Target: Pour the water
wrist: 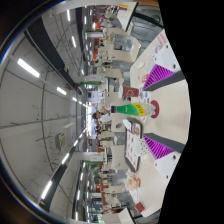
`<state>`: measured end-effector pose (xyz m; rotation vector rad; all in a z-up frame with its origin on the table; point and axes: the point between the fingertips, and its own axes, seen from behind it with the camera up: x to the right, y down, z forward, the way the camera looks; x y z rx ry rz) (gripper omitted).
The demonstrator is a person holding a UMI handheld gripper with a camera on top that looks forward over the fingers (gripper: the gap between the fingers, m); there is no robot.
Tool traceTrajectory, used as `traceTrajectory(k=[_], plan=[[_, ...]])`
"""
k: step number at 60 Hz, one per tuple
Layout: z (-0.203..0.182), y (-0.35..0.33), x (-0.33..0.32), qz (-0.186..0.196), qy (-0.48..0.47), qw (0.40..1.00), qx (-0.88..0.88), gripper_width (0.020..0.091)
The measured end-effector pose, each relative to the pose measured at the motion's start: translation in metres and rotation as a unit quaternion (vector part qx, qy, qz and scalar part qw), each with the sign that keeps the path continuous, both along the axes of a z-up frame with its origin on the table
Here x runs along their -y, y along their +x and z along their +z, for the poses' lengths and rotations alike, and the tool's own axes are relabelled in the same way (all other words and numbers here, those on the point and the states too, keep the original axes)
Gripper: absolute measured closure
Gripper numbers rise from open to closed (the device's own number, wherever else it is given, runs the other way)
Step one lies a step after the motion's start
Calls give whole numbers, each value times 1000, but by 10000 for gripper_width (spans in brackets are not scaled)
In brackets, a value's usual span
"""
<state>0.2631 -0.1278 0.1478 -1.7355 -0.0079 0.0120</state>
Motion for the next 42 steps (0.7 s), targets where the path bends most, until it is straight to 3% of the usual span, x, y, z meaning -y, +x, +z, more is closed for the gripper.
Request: traceTrajectory(k=[14, 24, 32, 42], plan=[[1, -15, 97, -34, 10, 999, 2, 251], [-2, -10, 123, -63, 7, 996, 59, 254], [-5, -11, 116, -58, 2, 996, 61, 252], [-18, -27, 90, -25, -16, 998, 53, 252]])
